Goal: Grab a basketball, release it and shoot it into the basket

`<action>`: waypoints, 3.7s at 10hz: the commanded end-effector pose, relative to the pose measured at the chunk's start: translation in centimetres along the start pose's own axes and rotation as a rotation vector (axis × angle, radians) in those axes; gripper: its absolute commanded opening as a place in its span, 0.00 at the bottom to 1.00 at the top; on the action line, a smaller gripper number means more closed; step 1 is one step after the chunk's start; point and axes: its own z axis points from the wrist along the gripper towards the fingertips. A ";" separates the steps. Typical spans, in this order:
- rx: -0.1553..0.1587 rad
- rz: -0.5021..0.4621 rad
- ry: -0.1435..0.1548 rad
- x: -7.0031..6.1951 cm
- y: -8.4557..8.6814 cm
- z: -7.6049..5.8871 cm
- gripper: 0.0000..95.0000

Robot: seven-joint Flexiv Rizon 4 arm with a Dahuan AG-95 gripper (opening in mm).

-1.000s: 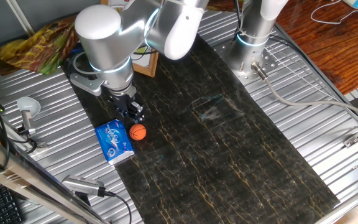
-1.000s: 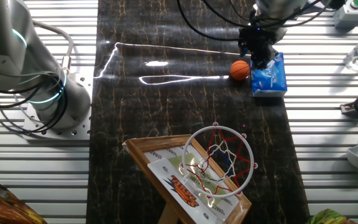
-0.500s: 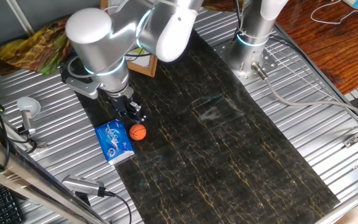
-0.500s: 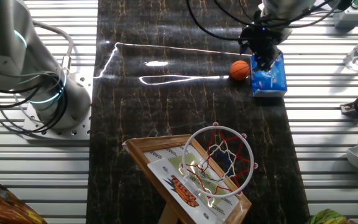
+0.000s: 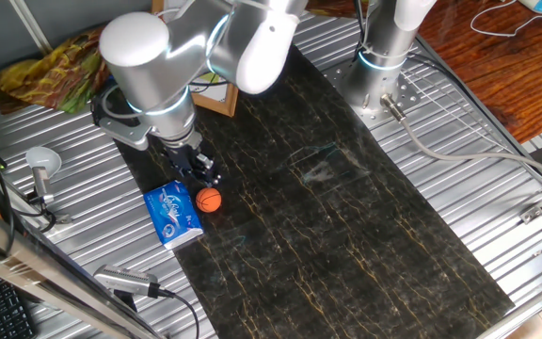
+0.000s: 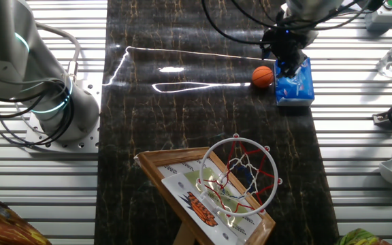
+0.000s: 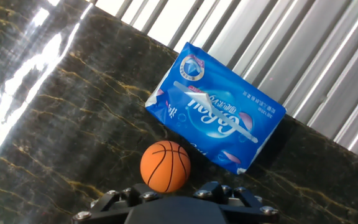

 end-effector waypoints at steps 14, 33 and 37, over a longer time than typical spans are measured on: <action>0.096 -0.016 -0.041 -0.7 1.3 7.4 0.00; 0.022 -0.184 0.137 3.4 -4.0 -3.1 0.00; 0.046 -0.220 0.178 6.1 -4.3 -4.7 0.00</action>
